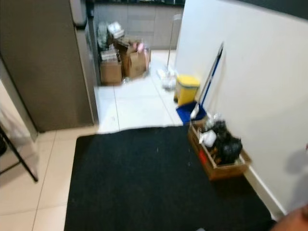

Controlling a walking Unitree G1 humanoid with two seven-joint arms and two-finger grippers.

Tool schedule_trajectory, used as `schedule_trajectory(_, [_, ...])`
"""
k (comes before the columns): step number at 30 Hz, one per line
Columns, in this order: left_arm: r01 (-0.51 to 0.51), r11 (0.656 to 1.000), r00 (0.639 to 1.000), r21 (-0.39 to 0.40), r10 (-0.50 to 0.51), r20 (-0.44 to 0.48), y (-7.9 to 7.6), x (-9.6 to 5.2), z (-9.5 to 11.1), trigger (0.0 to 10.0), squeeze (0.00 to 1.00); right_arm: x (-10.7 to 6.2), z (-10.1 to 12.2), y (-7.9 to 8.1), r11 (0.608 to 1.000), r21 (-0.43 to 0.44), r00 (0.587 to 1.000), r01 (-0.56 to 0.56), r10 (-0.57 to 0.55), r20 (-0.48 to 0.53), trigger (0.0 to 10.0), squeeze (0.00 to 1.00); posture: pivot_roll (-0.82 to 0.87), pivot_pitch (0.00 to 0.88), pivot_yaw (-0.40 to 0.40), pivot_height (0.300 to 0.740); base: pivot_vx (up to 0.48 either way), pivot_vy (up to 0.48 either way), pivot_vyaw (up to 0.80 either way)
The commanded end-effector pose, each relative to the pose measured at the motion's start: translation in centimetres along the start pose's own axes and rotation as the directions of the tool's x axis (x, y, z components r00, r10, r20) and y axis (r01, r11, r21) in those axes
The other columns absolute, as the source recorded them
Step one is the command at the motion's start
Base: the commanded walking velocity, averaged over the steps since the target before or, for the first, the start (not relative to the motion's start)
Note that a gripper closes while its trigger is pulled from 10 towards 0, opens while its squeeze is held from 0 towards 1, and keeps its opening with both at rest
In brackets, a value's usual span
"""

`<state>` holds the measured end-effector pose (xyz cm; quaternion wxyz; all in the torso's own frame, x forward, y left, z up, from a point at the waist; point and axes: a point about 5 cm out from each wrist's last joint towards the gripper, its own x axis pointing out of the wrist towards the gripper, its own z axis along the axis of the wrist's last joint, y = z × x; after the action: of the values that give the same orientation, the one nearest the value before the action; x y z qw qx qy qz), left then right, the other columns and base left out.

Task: Restocking fridge

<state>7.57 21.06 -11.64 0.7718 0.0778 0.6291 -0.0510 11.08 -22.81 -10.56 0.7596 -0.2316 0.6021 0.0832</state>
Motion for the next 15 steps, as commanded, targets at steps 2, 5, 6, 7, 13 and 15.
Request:
schedule_trajectory(2, [0.011, 1.000, 0.999, 0.001, -0.011, 0.038, -0.50, 0.10, 1.05, 10.0, 0.00, -0.04, 0.42, -0.81, 1.000, 0.008, 1.000, 0.026, -0.026, 0.017, 10.0, 0.00, -0.03, 0.000, -0.006, 0.740, 0.270, 0.000, 0.00])
schedule_trajectory(5, [0.011, 1.000, 0.999, 0.002, -0.011, 0.040, -0.52, 0.10, 1.09, 10.0, 0.00, -0.04, 0.47, -0.81, 1.000, 0.008, 0.999, 0.025, -0.026, 0.020, 10.0, 0.00, -0.03, 0.000, -0.006, 0.740, 0.268, 0.000, 0.00])
schedule_trajectory(6, [0.012, 1.000, 0.999, 0.002, -0.012, 0.040, -0.54, 0.10, 1.10, 10.0, 0.00, -0.04, 0.49, -0.81, 1.000, 0.009, 0.999, 0.025, -0.025, 0.021, 10.0, 0.00, -0.03, 0.000, -0.006, 0.740, 0.274, 0.000, 0.00])
schedule_trajectory(7, [0.012, 1.000, 0.999, 0.002, -0.012, 0.040, -0.56, 0.10, 1.10, 10.0, 0.00, -0.04, 0.51, -0.80, 1.000, 0.010, 0.999, 0.025, -0.025, 0.022, 10.0, 0.00, -0.03, 0.000, -0.006, 0.740, 0.274, 0.000, 0.00])
schedule_trajectory(13, [0.015, 1.000, 0.999, 0.002, -0.015, 0.037, -0.67, 0.12, 1.00, 10.0, 0.00, -0.04, 0.59, -0.78, 1.000, 0.012, 0.999, 0.021, -0.022, 0.029, 10.0, 0.00, -0.03, 0.000, -0.009, 0.740, 0.269, 0.000, 0.00])
schedule_trajectory(15, [0.015, 1.000, 0.999, 0.003, -0.016, 0.037, -0.68, 0.12, 1.00, 10.0, 0.00, -0.04, 0.60, -0.78, 1.000, 0.012, 0.999, 0.021, -0.021, 0.030, 10.0, 0.00, -0.03, 0.000, -0.009, 0.740, 0.266, 0.000, 0.00])
